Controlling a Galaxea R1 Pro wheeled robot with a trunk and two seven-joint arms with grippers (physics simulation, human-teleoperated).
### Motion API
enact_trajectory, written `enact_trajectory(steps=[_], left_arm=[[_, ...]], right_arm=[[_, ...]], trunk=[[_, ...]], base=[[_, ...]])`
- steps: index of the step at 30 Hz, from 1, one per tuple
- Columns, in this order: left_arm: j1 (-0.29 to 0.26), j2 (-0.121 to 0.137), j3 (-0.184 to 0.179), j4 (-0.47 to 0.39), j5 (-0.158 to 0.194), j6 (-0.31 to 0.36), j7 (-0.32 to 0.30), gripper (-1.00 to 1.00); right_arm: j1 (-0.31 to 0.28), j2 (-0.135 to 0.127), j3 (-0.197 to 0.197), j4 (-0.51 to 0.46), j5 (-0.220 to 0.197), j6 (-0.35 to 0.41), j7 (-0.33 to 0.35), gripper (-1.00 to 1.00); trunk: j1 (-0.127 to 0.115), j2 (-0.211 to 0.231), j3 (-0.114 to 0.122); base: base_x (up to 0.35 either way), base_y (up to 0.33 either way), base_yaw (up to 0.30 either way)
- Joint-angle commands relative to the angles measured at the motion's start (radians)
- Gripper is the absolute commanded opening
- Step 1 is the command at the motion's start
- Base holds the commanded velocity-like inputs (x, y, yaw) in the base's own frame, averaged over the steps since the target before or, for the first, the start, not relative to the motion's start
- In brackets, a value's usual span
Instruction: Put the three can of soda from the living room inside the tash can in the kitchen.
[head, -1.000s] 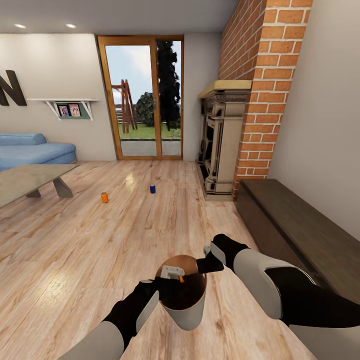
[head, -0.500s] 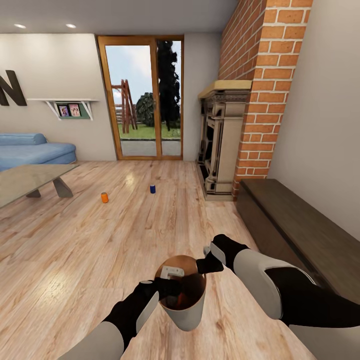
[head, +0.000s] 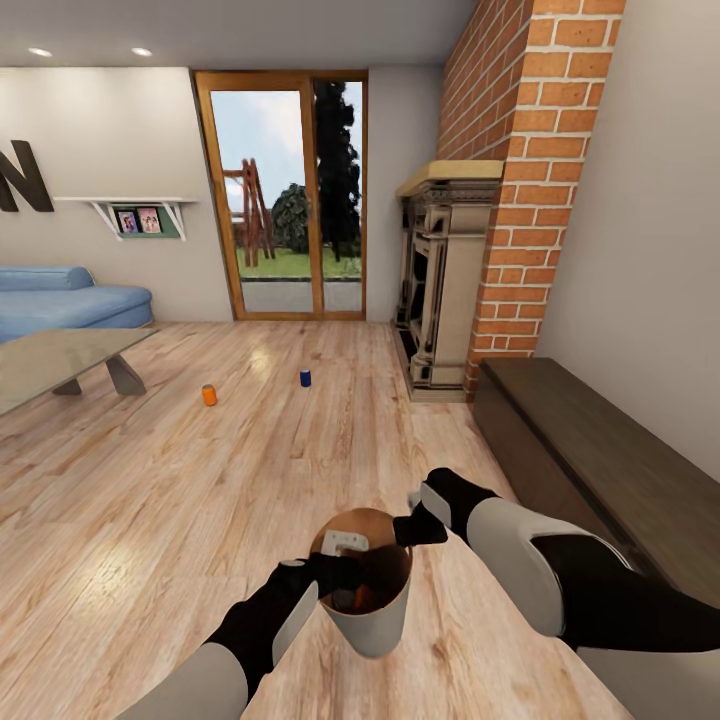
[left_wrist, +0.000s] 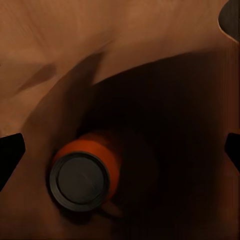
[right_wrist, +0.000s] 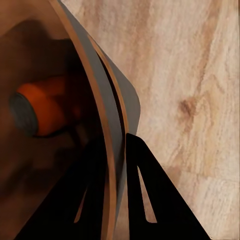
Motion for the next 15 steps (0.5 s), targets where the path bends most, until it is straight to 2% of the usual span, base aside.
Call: enact_trajectory(steps=[1,7,14,15], left_arm=[[0.000,0.000,0.002,-0.001,-0.012,0.000,0.004,1.00],[0.002,0.002,0.005,-0.076,-0.011,0.017,0.003,1.00],[0.003,0.013,0.010,-0.152,-0.011,0.047,0.002,1.00],[0.004,0.015,0.011,-0.184,-0.011,0.060,0.002,1.00]], right_arm=[[-0.001,0.000,0.014,-0.015,0.023,0.000,-0.010,-1.00],[-0.001,0.000,0.011,-0.020,0.023,-0.001,-0.053,-1.00],[-0.001,0.000,0.009,-0.022,0.025,-0.002,-0.061,-1.00],[-0.001,0.000,0.010,-0.022,0.025,-0.002,-0.061,-1.00]], trunk=[[0.000,0.000,0.000],[0.000,0.000,0.000],[0.000,0.000,0.000],[0.000,0.000,0.000]], base=[[0.000,0.000,0.000],[0.000,0.000,0.000],[0.000,0.000,0.000],[0.000,0.000,0.000]])
